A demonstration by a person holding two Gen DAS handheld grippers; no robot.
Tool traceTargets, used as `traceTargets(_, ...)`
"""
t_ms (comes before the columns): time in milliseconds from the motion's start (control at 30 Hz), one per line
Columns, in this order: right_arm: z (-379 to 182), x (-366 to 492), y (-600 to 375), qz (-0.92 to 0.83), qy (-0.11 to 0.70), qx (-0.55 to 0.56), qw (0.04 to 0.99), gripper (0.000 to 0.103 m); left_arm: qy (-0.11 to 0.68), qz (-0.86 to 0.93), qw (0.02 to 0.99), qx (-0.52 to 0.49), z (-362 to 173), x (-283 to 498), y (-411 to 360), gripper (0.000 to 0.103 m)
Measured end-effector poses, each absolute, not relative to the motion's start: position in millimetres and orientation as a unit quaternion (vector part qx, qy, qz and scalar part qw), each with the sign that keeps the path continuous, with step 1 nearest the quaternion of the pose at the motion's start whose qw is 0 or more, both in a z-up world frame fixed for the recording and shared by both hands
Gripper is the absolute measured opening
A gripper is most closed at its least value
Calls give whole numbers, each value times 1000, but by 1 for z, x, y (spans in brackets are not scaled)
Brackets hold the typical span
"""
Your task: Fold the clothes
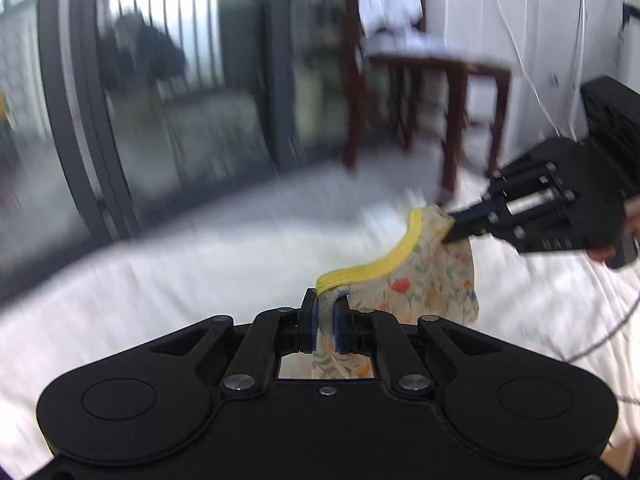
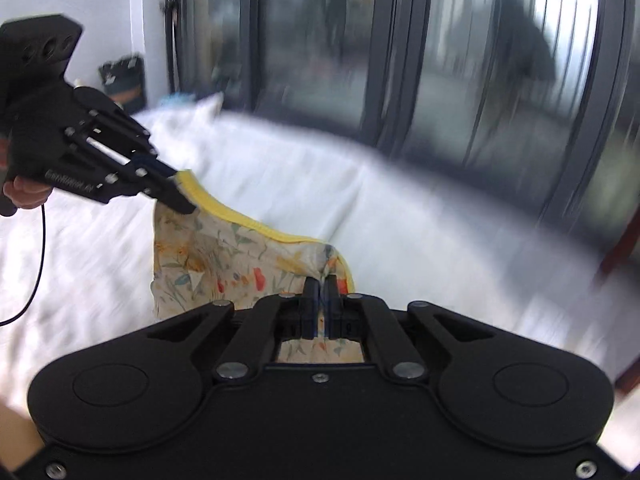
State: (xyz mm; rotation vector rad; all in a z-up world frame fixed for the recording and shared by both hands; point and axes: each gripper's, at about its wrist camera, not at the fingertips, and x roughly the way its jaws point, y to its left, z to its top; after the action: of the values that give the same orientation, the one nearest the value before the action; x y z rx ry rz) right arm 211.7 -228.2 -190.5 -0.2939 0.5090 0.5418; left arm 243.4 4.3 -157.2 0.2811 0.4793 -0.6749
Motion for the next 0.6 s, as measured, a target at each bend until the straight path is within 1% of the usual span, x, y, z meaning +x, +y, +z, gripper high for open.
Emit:
traceTargets(100,-143,206,-224,263,184,-176,931,3,166,-314,921,159,-111,232,-2,8)
traceTargets(233,-78,184,-225,265,124,-193,937,3,99,-291,941,143,-46,207,6,8)
traceTargets(367,-20,161,-233,261,82,-187,943,3,39,-279,951,131,15,171,15,8)
traceTargets(467,18,139,-236,249,51,-194,947,3,-8,-261,953,153,52,144,9,8)
traceTargets(533,44,124,-238,249,42,-190,949,3,-24,-247,955,161,73,132,3,8)
traceTargets(600,61,112,-238,254,41,-190,947,3,-25,-243,957,158,93,122,-1,8)
